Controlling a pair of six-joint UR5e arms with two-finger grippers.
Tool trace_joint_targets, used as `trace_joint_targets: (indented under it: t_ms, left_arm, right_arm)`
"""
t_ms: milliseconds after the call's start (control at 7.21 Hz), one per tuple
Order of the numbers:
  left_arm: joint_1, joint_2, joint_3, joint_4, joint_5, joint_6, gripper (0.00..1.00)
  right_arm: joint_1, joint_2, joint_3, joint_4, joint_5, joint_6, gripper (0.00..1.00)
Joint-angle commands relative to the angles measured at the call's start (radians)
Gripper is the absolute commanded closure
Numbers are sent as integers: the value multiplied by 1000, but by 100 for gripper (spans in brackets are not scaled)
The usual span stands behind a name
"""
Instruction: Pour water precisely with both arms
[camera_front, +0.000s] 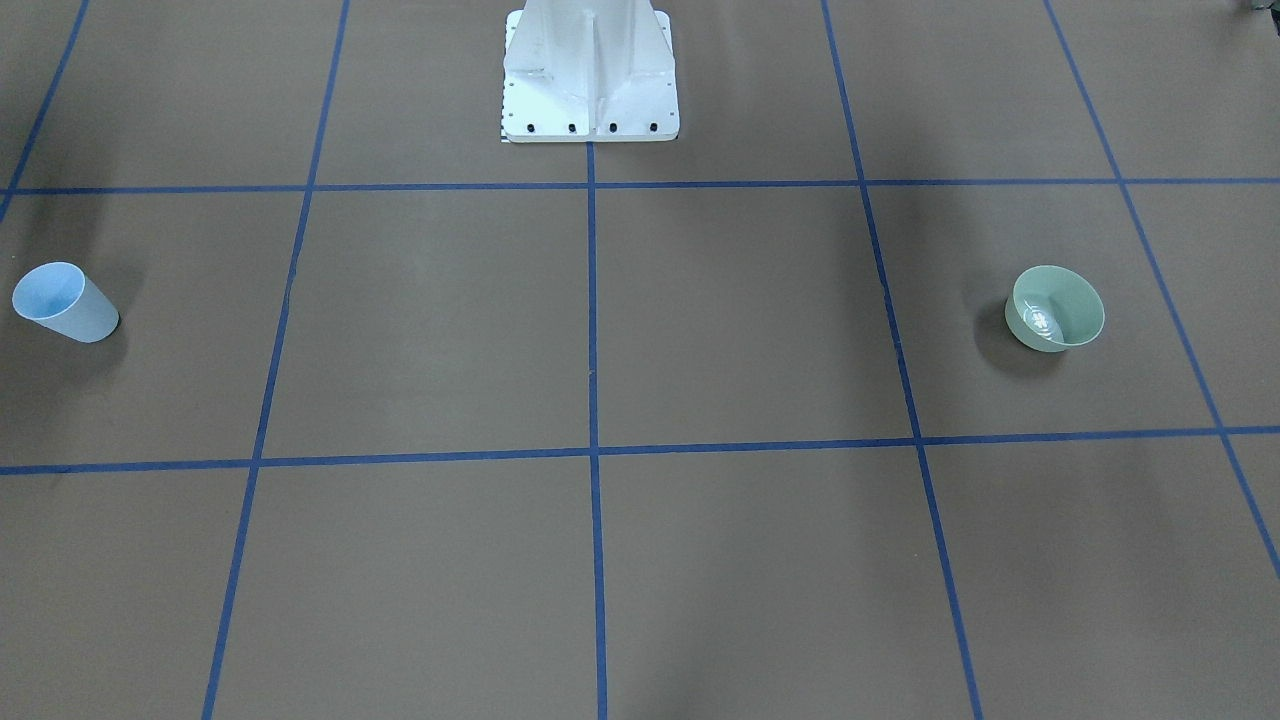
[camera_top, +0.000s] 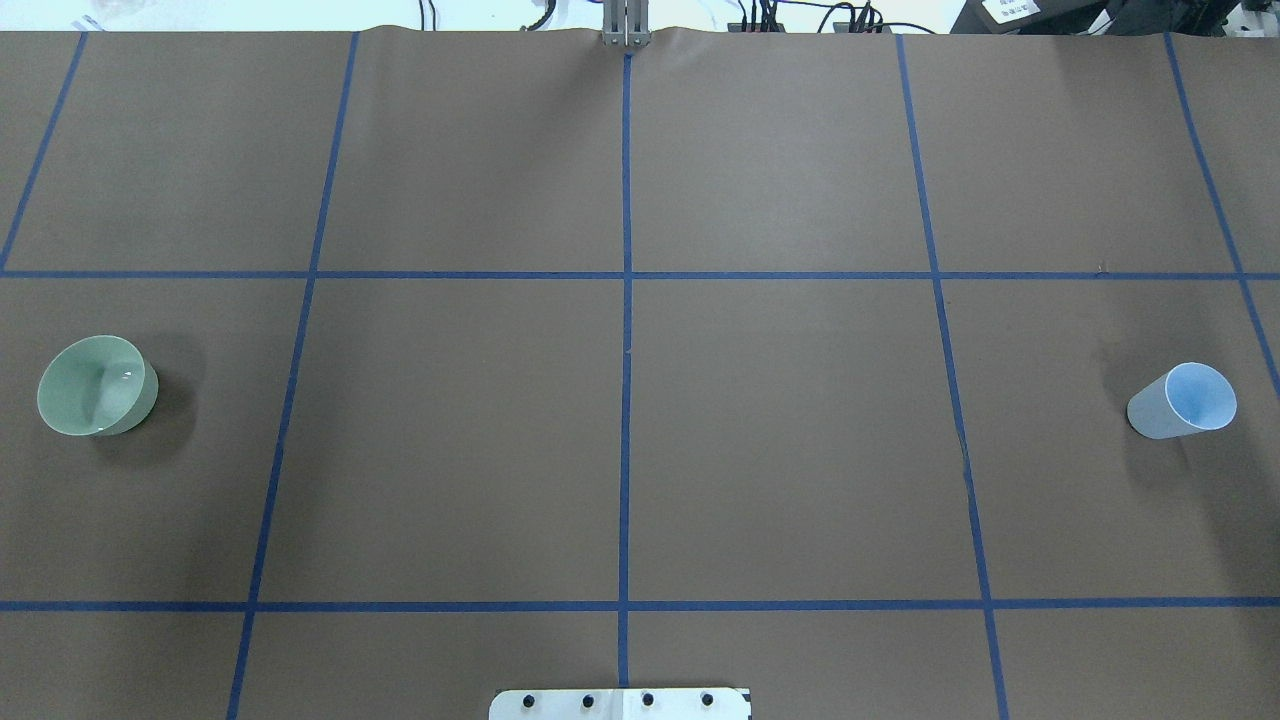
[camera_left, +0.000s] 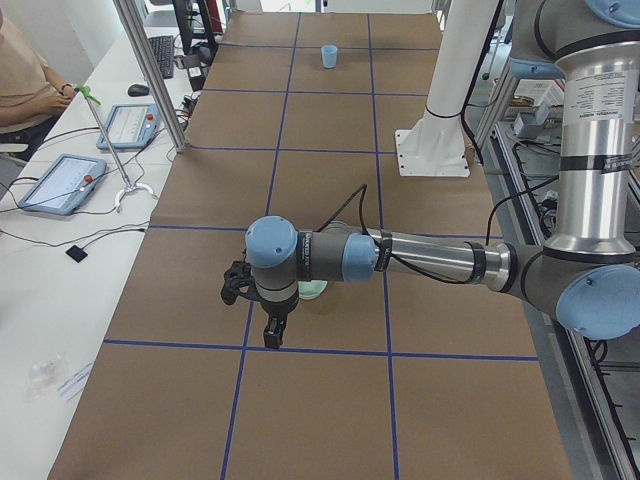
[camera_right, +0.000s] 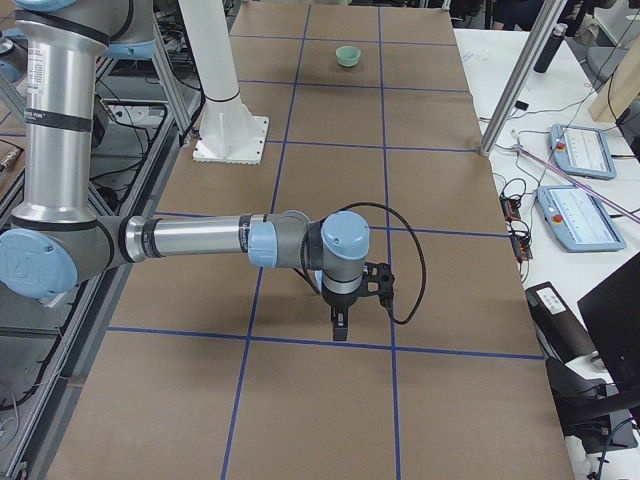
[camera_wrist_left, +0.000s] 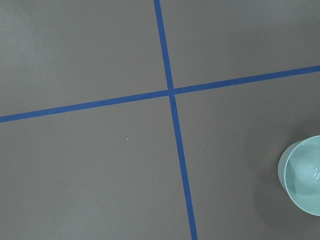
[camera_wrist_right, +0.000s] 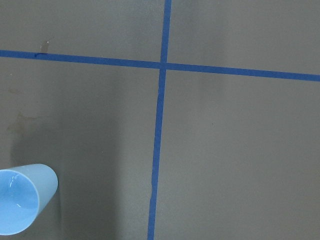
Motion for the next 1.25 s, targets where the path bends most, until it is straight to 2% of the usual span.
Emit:
trace_joint_targets:
  t_ms: [0,277,555,832,971,1109]
  left_arm:
    - [1,-3,-14,-9,-6,5,0]
    - [0,-3,-14,-31,-6,5,0]
    - [1,-1,-5,-121,-5,-6,0]
    - [0,-15,-11,-155,-8,-6,0]
    - [1,-12,-4,-210,-8,-5,0]
    - [2,-29,19,-321,-6,-6,0]
  right_arm:
    - [0,-1,2,-1,-1,0,0]
    - [0,-1,15,-1,-2,0,0]
    - [0,12,17,5,-2,9,0]
    - [0,36,23,118,-8,12,0]
    - [2,28,25,195,-10,2,0]
    - [2,25,19,237,-7,2,0]
